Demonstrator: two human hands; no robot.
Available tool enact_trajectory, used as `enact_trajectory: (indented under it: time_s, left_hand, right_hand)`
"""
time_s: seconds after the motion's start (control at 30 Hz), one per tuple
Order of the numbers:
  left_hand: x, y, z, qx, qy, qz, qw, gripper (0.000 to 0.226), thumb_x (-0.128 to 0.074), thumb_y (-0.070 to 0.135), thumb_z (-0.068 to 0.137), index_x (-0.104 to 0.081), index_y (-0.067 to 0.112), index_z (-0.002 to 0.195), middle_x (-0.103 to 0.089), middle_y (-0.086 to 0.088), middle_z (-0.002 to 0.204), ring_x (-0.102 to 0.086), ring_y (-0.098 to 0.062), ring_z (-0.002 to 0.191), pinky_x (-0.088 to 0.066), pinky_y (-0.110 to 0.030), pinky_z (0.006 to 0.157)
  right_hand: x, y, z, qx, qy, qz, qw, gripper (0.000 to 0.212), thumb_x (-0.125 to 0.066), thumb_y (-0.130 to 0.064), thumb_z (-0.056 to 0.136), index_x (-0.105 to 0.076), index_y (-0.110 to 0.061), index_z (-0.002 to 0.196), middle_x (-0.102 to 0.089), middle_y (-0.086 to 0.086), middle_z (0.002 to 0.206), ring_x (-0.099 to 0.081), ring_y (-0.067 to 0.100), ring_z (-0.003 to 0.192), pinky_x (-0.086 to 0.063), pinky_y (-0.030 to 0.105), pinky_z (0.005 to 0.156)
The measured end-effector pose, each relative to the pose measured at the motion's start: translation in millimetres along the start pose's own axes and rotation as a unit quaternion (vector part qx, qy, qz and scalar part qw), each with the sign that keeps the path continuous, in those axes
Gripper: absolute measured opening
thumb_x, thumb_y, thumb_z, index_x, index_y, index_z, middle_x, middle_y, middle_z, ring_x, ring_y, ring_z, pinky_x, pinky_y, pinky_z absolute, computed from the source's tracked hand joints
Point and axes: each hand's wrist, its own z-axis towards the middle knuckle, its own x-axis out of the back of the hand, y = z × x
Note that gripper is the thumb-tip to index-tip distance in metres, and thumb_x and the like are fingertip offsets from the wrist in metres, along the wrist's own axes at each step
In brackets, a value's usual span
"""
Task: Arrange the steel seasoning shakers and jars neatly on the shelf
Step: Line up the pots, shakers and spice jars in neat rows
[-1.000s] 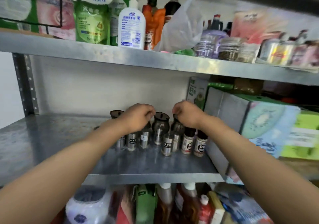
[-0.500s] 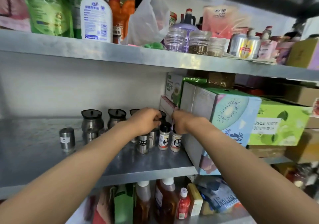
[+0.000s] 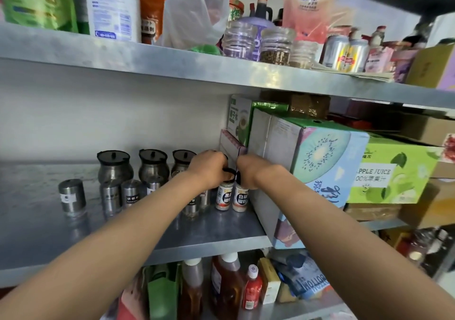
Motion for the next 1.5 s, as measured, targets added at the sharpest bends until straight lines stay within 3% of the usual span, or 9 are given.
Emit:
enact_trajectory:
  time_s: [0.23,0.53,0.7,0.8,0.9,0.97,1.07,1.27,1.5]
  left_hand:
    - [0,-12,0,0.007,-0.054,-0.143,0.988,0.036,-0.073,0.022,0.081,-0.068,0.012,0.115,-0.068,-0.006,0.116,-0.062,-0.022,0.106,-0.049,-0.033,0.094]
    - [1,-14,3,-0.007,-0.088,-0.105,0.991,0.037,-0.072,0.021,0.08,-0.064,0.013,0.115,-0.068,-0.006,0.112,-0.062,-0.023,0.102,-0.05,-0.038,0.091]
    - [13,-22,-2,-0.022,-0.061,-0.14,0.988,0.042,-0.066,0.017,0.086,-0.059,0.013,0.127,-0.064,-0.003,0.122,-0.06,-0.021,0.11,-0.043,-0.023,0.086]
    - [29,-34,-10,-0.015,-0.04,-0.14,0.989,0.023,-0.061,0.016,0.088,-0.067,0.018,0.11,-0.067,-0.002,0.118,-0.062,-0.019,0.104,-0.047,-0.025,0.086]
    - [43,-47,-24,-0.018,-0.068,-0.091,0.993,0.005,-0.066,0.023,0.082,-0.071,0.024,0.084,-0.073,0.001,0.096,-0.066,-0.017,0.09,-0.053,-0.031,0.083]
    - [46,-53,-34,-0.015,-0.099,-0.038,0.994,0.017,-0.073,0.036,0.075,-0.072,0.021,0.081,-0.073,0.003,0.085,-0.067,-0.016,0.082,-0.054,-0.032,0.076]
    - [42,-60,-44,-0.015,-0.122,0.046,0.991,0.035,-0.075,0.052,0.067,-0.072,0.02,0.081,-0.071,0.003,0.076,-0.065,-0.017,0.074,-0.051,-0.032,0.068]
    - [31,-67,-41,-0.024,-0.101,0.07,0.992,0.019,-0.074,0.04,0.07,-0.07,0.027,0.084,-0.07,0.005,0.082,-0.063,-0.017,0.08,-0.047,-0.027,0.065]
    - [29,-73,-36,-0.024,-0.126,0.051,0.99,0.021,-0.074,0.035,0.069,-0.07,0.031,0.088,-0.062,0.009,0.077,-0.059,-0.016,0.077,-0.047,-0.027,0.065]
  right_hand:
    - [-1,0,2,-0.004,0.008,0.015,1.0,0.068,-0.054,-0.007,0.096,-0.017,0.005,0.152,-0.028,0.027,0.155,-0.053,0.034,0.128,-0.048,0.033,0.094]
    - [3,-3,-4,-0.014,-0.017,0.03,0.999,0.076,-0.067,-0.008,0.087,-0.026,0.001,0.15,-0.046,0.022,0.143,-0.059,0.031,0.119,-0.046,0.027,0.078]
    - [10,-4,-9,-0.018,-0.024,0.049,0.998,0.063,-0.065,-0.007,0.088,-0.038,-0.002,0.145,-0.048,0.019,0.142,-0.058,0.03,0.12,-0.045,0.025,0.079]
    - [19,-5,-8,-0.001,0.009,0.081,0.997,0.041,-0.059,-0.007,0.09,-0.053,-0.005,0.131,-0.052,0.016,0.139,-0.057,0.029,0.119,-0.047,0.026,0.081]
    - [22,-12,-1,0.04,0.049,0.122,0.991,0.049,-0.059,-0.009,0.088,-0.052,-0.011,0.137,-0.038,0.013,0.154,-0.042,0.026,0.138,-0.041,0.027,0.1]
    - [21,-21,3,0.071,0.046,0.141,0.986,0.052,-0.062,-0.012,0.084,-0.056,-0.015,0.135,-0.049,0.008,0.147,-0.037,0.025,0.142,-0.036,0.028,0.11]
    - [15,-38,9,0.09,0.017,0.15,0.984,0.056,-0.07,-0.013,0.078,-0.058,-0.018,0.133,-0.061,0.002,0.134,-0.056,0.022,0.125,-0.047,0.032,0.104]
    - [3,-56,17,0.123,0.002,0.068,0.99,0.027,-0.076,-0.022,0.071,-0.069,-0.018,0.097,-0.068,0.004,0.09,-0.065,0.024,0.085,-0.057,0.033,0.072]
    - [-8,-57,29,0.123,0.0,0.046,0.991,0.031,-0.082,-0.032,0.071,-0.073,-0.019,0.098,-0.071,0.002,0.094,-0.065,0.023,0.087,-0.055,0.032,0.075]
